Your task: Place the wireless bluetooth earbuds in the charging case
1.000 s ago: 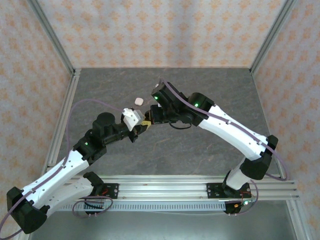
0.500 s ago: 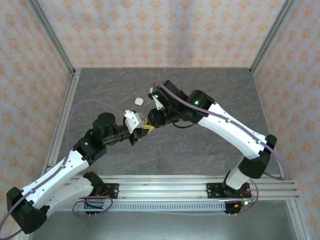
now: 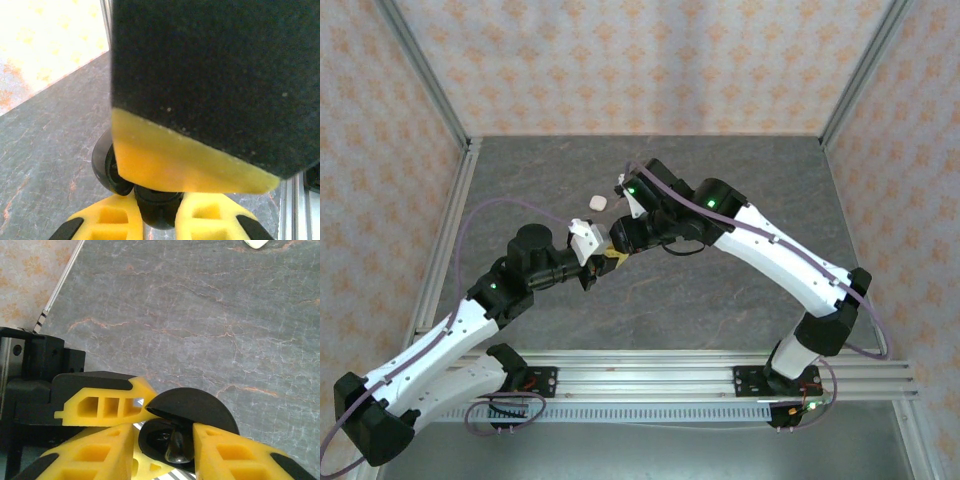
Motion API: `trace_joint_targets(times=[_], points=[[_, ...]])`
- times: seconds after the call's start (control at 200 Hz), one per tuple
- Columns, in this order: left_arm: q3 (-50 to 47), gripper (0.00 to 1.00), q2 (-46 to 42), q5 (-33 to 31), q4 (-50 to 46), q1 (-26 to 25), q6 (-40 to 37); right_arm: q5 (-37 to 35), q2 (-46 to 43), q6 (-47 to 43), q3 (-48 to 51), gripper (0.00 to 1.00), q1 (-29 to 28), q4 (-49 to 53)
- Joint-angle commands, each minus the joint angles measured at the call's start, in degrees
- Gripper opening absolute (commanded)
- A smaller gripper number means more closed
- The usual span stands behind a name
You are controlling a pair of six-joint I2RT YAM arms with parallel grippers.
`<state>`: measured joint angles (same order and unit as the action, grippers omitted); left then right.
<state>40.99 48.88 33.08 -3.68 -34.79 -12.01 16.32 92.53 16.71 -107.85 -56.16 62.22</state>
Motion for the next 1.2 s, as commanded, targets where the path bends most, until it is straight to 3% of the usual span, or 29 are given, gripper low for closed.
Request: trace_joint_targets(times=[0.0,0.205,0.495,1.066,1.196], points=[[2.3,0.00,0.2,2.4,2.6,-0.5,0.2,4.1,1.4,2.0,-2.3,0.37,-0.9,-5.3],[2.0,0.00,0.0,1.6,2.7,-0.5,0.3,-5.9,-0.6,6.9,-2.0,0.41,-0.9,-5.0],[1.6,0.00,0.0,1.1,3.2,-0.5,0.6,-11.4,-2.3,12.3,-1.2,0.46,-1.0,-3.8],[1.1,0.00,-0.1,-1.7,3.5,-0.5,1.6,-15.6,-4.6,18.1,-1.5,0.50,-1.3,0.1],[1.0,0.00,-0.2,-3.6,2.8,-0.6,1.9,-16.8,-5.2,20.0,-1.8,0.45,-1.9,1.4]])
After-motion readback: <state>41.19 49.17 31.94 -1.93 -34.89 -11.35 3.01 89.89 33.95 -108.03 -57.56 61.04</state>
